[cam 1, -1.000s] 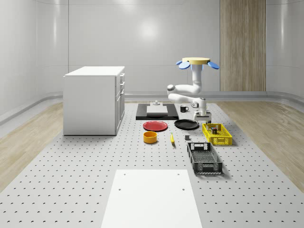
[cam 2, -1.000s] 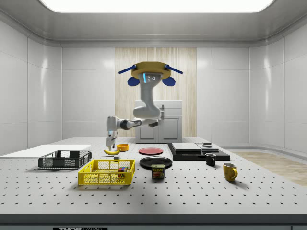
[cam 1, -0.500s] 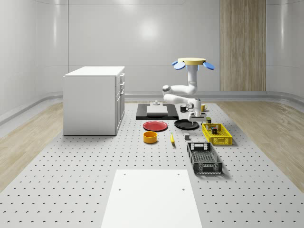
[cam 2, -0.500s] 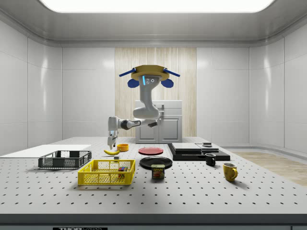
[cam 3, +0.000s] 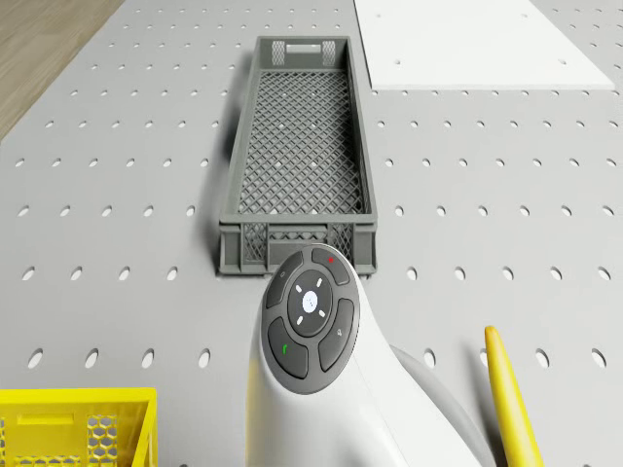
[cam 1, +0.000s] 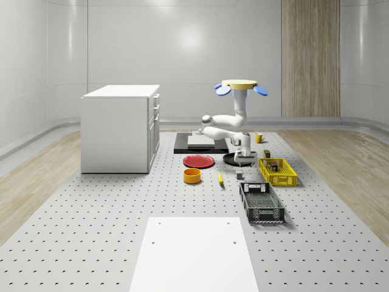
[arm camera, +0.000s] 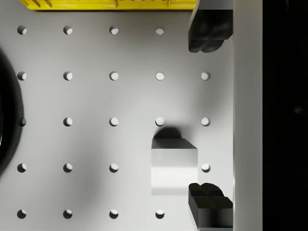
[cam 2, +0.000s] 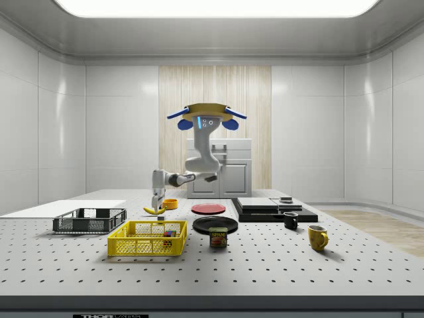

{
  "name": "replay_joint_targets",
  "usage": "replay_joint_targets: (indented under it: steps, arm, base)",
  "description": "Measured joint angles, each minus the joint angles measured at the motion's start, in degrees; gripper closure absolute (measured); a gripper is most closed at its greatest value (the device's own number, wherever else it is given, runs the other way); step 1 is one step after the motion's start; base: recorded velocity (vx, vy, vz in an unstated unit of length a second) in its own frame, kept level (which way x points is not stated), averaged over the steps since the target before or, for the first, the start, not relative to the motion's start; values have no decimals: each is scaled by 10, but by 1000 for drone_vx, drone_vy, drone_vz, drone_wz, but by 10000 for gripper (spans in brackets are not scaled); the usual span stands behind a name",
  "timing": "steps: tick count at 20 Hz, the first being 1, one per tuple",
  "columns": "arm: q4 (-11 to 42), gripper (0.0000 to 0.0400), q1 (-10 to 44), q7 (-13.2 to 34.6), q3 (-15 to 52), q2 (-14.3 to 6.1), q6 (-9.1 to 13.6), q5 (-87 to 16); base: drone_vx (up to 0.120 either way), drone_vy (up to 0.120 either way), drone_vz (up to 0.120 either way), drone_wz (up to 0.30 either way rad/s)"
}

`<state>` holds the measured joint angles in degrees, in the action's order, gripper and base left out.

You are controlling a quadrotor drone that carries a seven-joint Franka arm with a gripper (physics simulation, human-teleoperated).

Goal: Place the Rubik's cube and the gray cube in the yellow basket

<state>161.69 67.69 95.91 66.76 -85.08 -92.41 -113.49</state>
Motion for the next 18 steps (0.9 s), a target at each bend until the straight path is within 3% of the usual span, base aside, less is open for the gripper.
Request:
replay_joint_targets:
  steps: [9,18]
  arm:
    - [0,0,0,0,0,1,1,0]
    - [-3,0,1,-1,-9,2,-2,-9]
  base:
    - [0,-120,-31,0]
    - [0,0,-13,0]
